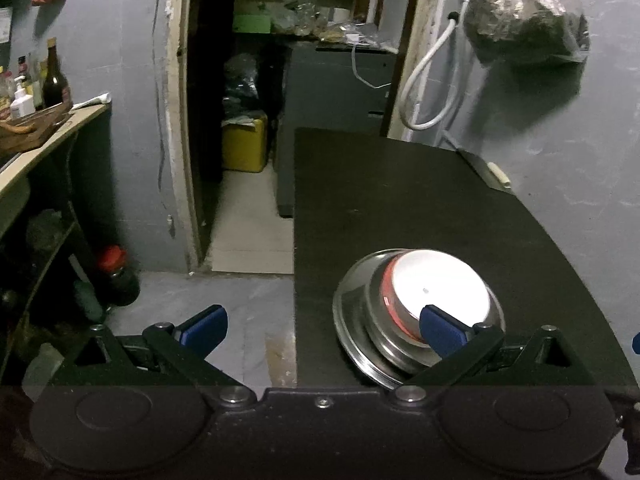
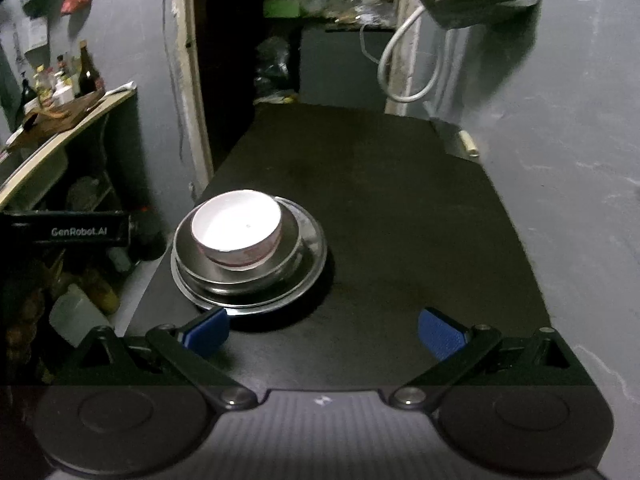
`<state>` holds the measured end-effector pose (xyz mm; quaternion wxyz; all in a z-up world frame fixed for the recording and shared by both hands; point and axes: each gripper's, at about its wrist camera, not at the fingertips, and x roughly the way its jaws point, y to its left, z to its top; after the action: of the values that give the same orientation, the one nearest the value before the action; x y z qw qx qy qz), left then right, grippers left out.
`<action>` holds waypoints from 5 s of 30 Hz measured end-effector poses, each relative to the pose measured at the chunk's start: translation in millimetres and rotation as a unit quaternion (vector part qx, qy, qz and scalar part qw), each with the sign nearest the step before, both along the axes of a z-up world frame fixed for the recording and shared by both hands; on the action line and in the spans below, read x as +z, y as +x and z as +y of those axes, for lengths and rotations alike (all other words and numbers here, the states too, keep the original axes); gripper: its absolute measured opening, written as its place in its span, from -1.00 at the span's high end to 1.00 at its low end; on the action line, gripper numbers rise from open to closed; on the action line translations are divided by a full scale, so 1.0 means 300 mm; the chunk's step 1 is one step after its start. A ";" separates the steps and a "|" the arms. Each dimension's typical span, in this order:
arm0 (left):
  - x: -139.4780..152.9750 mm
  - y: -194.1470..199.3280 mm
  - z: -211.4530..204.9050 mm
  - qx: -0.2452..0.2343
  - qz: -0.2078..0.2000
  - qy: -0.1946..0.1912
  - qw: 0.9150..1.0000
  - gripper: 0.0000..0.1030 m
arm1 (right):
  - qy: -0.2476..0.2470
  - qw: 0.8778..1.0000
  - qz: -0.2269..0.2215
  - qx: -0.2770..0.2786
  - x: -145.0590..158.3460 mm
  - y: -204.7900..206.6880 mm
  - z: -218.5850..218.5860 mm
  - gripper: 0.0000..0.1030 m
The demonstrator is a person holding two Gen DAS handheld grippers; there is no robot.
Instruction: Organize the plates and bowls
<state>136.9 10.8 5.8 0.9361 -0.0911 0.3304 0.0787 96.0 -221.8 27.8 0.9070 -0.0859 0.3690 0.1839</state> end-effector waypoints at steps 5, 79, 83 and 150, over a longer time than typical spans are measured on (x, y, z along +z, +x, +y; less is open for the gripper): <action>0.010 -0.042 -0.028 -0.009 -0.011 0.018 1.000 -0.98 | 0.018 1.000 -0.004 -0.002 -0.018 -0.033 -0.031 -1.00; 0.006 -0.495 0.092 -0.088 -0.007 0.088 0.992 -0.98 | 0.070 0.994 -0.024 -0.081 -0.060 -0.491 0.082 -1.00; -0.006 -0.506 0.098 -0.095 -0.004 0.084 0.992 -0.98 | 0.067 0.994 -0.015 -0.079 -0.070 -0.495 0.089 -1.00; -0.001 -0.537 0.114 -0.098 -0.010 0.093 0.991 -0.98 | 0.068 0.994 -0.020 -0.078 -0.074 -0.503 0.085 -1.00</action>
<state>-24.2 45.1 5.5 0.9471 0.0284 0.3193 0.0159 -54.8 -196.3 5.6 0.9297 0.0017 0.3425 0.1351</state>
